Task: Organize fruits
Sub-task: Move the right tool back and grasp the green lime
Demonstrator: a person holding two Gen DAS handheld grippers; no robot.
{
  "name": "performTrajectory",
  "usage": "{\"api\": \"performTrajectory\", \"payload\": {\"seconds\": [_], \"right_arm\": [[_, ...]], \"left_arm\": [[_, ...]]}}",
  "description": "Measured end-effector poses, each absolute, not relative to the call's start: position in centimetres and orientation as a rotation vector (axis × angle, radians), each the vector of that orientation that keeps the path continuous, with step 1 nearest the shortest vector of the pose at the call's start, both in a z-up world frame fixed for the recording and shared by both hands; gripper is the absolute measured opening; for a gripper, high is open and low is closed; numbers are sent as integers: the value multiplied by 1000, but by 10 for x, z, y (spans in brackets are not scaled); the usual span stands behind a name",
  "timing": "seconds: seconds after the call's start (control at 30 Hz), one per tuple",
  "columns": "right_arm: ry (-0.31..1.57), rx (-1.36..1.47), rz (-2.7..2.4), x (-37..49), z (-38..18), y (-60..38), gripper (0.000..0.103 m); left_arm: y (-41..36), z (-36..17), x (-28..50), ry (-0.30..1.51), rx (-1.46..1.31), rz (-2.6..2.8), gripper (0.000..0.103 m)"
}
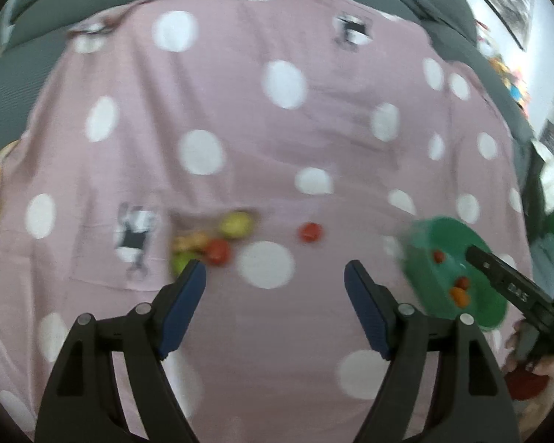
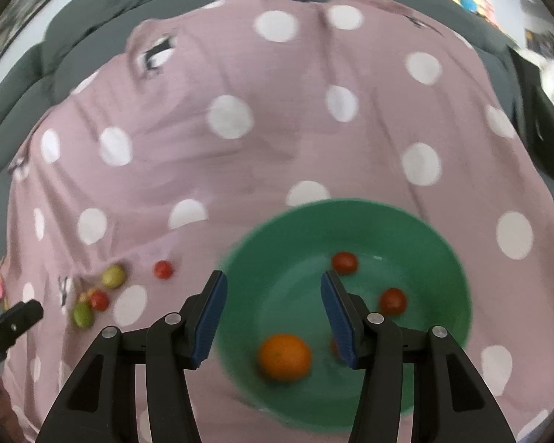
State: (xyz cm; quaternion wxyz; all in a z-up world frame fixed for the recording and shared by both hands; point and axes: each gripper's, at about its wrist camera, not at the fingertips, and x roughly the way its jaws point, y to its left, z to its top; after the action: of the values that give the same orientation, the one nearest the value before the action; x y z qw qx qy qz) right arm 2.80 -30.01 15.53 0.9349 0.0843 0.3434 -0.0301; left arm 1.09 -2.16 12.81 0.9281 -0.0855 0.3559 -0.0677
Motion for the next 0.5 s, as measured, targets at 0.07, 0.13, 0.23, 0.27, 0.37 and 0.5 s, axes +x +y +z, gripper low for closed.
{"api": "performTrajectory", "payload": {"seconds": [0.07, 0.13, 0.23, 0.27, 0.37, 0.5], "right_arm": [[705, 156, -32, 30, 152, -286, 53], [713, 133, -2, 32, 148, -271, 53], [735, 102, 31, 36, 139, -252, 53], [744, 90, 36, 38, 136, -247, 53], [771, 69, 46, 41, 126, -234, 53], [794, 48, 85, 43, 117, -219, 53]], "left_arm": [[-2, 122, 10, 719, -194, -89, 80], [18, 116, 13, 730, -217, -43, 80], [45, 109, 17, 742, -276, 12, 80], [52, 107, 17, 743, -294, 19, 80], [70, 99, 20, 762, -331, 29, 80], [88, 90, 23, 778, -378, 72, 79]]}}
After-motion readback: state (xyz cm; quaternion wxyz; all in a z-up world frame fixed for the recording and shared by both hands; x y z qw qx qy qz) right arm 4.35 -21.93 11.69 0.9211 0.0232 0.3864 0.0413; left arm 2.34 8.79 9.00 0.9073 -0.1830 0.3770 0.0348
